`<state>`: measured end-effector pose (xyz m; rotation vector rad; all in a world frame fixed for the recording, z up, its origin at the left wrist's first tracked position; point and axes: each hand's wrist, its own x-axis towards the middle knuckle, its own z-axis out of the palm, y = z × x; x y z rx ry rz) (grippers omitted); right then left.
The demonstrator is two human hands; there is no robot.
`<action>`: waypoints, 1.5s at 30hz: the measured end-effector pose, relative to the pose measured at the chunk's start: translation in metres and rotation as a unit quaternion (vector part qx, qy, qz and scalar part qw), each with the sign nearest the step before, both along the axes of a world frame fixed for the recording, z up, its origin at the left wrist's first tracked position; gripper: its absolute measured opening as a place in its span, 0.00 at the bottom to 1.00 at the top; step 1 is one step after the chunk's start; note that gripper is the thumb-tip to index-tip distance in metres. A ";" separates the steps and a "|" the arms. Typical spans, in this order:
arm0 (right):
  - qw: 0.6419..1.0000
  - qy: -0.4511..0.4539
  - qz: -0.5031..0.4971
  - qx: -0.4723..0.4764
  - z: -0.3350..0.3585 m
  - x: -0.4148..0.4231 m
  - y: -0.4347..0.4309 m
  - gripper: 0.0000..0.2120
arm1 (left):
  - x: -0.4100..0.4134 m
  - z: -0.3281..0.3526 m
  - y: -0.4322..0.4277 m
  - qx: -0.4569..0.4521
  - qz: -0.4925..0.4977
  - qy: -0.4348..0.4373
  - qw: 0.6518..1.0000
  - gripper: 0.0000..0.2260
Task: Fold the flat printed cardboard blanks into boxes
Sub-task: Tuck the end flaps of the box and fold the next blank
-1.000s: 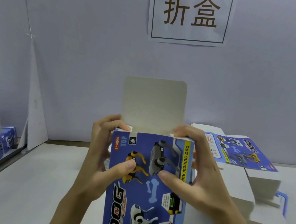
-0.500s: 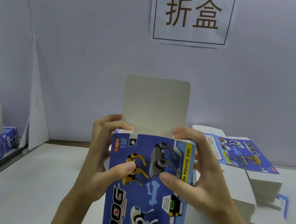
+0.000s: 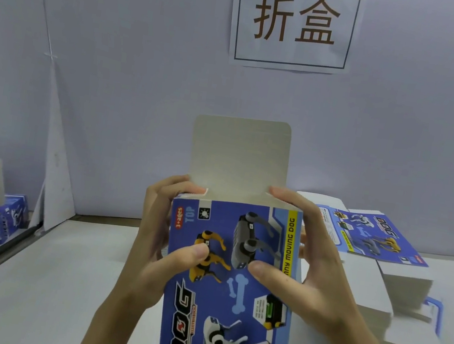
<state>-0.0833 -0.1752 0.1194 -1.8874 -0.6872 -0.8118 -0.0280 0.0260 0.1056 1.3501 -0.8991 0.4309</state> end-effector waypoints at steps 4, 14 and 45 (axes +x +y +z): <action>1.000 0.007 -0.005 0.005 -0.004 0.003 -0.001 0.25 | 0.004 0.002 0.001 0.019 0.022 -0.008 1.000 0.22; 0.985 -0.064 -0.134 -0.094 -0.012 0.019 0.005 0.33 | -0.002 0.009 -0.013 0.202 0.215 -0.115 0.949 0.22; 0.986 -0.028 -0.124 -0.106 -0.022 0.026 0.009 0.32 | -0.016 0.006 -0.041 0.212 0.340 -0.018 0.916 0.36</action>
